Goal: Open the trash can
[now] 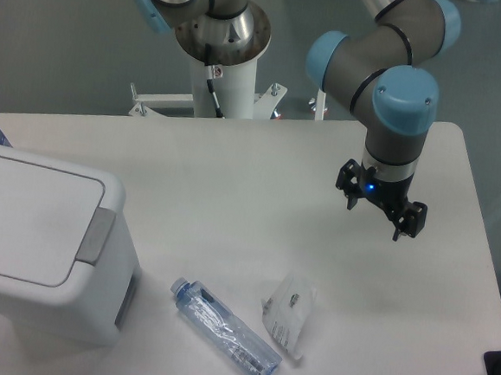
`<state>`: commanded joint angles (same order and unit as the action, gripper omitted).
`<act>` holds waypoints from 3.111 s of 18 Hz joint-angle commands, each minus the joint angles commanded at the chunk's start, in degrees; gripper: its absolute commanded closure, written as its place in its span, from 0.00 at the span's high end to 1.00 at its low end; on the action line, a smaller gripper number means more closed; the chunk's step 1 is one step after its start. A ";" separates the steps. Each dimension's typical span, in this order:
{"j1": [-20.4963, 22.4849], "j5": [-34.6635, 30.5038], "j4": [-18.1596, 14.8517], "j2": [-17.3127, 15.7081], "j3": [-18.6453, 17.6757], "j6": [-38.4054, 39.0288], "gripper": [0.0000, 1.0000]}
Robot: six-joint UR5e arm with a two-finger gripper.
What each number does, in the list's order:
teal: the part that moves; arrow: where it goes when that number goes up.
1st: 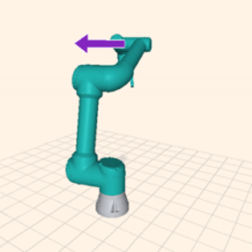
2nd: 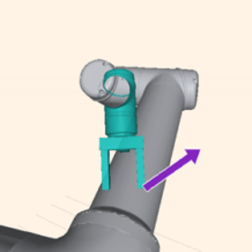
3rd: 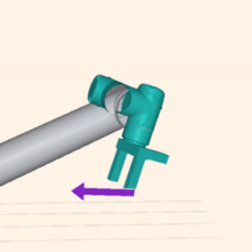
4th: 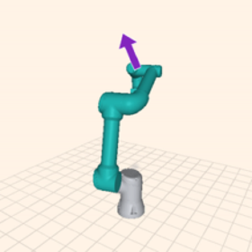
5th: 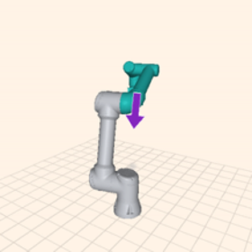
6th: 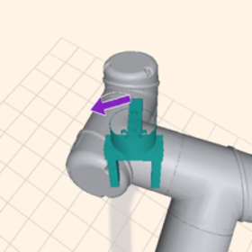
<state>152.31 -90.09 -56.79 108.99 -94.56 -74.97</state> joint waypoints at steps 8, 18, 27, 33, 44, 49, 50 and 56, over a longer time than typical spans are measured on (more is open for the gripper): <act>-0.35 0.36 5.03 -0.70 -2.91 1.14 1.00; -4.13 14.14 2.04 -2.72 5.87 29.24 1.00; -12.12 18.19 1.42 -2.11 12.99 48.23 1.00; -14.67 26.89 1.16 -2.46 15.72 57.30 1.00; -19.95 28.31 1.25 -2.73 11.50 58.18 1.00; -20.12 28.39 1.33 -2.90 11.59 60.03 1.00; -20.21 28.39 1.33 -3.08 11.50 60.03 1.00; -22.67 28.22 1.42 -4.31 11.15 61.25 1.00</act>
<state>129.64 -61.87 -55.37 104.68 -83.41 -13.72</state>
